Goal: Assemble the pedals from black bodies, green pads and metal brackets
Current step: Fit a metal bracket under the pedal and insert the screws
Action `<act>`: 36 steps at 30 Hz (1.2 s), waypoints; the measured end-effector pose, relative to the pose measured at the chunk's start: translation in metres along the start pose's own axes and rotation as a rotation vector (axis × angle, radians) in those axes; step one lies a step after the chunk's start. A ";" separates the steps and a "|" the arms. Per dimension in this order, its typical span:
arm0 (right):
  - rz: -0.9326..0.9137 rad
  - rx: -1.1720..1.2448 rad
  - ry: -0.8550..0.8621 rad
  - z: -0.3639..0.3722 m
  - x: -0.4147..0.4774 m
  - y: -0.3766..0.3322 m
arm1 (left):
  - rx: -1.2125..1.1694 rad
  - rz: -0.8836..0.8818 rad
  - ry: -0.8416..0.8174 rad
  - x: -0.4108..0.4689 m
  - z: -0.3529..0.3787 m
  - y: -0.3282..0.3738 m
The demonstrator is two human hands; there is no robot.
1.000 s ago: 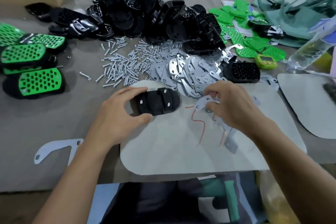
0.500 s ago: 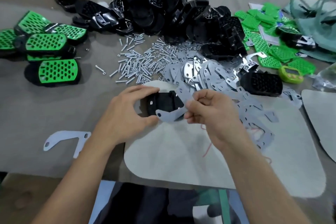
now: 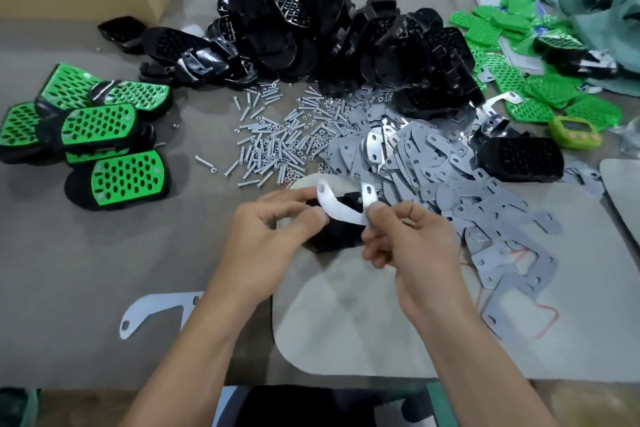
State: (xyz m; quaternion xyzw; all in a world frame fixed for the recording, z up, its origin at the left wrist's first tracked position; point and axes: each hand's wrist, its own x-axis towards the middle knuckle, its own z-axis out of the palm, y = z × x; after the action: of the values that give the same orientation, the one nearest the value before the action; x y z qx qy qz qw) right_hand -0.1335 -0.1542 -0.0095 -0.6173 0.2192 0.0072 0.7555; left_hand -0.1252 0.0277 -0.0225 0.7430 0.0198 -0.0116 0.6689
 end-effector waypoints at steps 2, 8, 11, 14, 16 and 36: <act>-0.032 -0.082 0.020 -0.003 0.003 0.001 | 0.100 -0.096 0.055 -0.002 0.001 0.000; -0.023 -0.217 -0.041 -0.008 0.009 0.003 | 0.231 -0.103 0.242 -0.009 0.010 -0.002; -0.065 -0.277 -0.057 -0.010 0.006 0.004 | 0.313 -0.103 0.317 -0.018 0.012 0.004; -0.155 -0.340 -0.110 -0.012 0.007 0.000 | 0.340 -0.127 0.331 -0.030 0.013 0.008; -0.197 -0.398 -0.152 -0.014 0.010 -0.004 | 0.352 -0.179 0.300 -0.040 0.013 0.009; -0.396 -0.849 -0.128 0.000 0.029 -0.007 | 0.536 -0.408 0.257 -0.055 0.027 0.023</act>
State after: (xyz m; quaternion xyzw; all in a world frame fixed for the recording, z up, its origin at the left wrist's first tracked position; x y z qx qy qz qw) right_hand -0.1058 -0.1635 -0.0131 -0.9000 0.0279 -0.0099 0.4350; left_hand -0.1788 -0.0019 -0.0002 0.8682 0.2479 -0.0563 0.4262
